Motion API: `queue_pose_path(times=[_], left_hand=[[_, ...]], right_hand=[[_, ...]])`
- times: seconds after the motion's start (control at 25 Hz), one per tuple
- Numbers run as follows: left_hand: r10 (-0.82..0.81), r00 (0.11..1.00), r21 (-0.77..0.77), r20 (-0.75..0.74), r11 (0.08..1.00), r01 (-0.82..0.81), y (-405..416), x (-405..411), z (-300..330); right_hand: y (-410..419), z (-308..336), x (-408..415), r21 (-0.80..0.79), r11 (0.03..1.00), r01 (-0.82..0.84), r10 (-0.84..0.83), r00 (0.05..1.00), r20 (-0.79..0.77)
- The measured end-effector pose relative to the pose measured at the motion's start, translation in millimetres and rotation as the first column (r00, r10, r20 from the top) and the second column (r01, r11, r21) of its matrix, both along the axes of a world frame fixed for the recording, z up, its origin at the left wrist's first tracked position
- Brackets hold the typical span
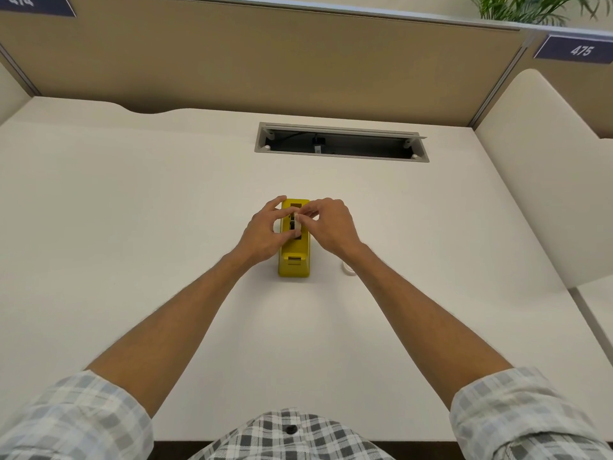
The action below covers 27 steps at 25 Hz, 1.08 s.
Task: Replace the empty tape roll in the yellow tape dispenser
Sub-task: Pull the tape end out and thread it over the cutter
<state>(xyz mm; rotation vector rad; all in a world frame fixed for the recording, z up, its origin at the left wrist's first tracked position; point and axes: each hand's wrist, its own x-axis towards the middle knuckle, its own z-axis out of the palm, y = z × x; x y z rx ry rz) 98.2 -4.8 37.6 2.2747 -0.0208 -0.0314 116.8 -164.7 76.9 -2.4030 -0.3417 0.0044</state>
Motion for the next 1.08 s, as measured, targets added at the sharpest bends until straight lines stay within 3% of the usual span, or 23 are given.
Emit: queue_pose_path(times=[0.44,0.84,1.08], left_hand=[[-0.005,1.0,-0.02,0.001,1.0,0.005,1.7,1.0,-1.1],[-0.005,1.0,-0.005,-0.004,1.0,0.005,1.7,-0.1,0.2],[-0.008,1.0,-0.004,-0.001,1.0,0.008,1.4,-0.2,0.0]], right_hand=[[8.6,5.3,-4.1,-0.217,0.976,-0.004,0.024,0.996,0.09],[8.1,4.5,-0.4,-0.04,0.999,0.0,-0.001,1.0,-0.032],[11.1,9.4,-4.7,-0.237,0.971,-0.019,0.037,0.997,0.073]])
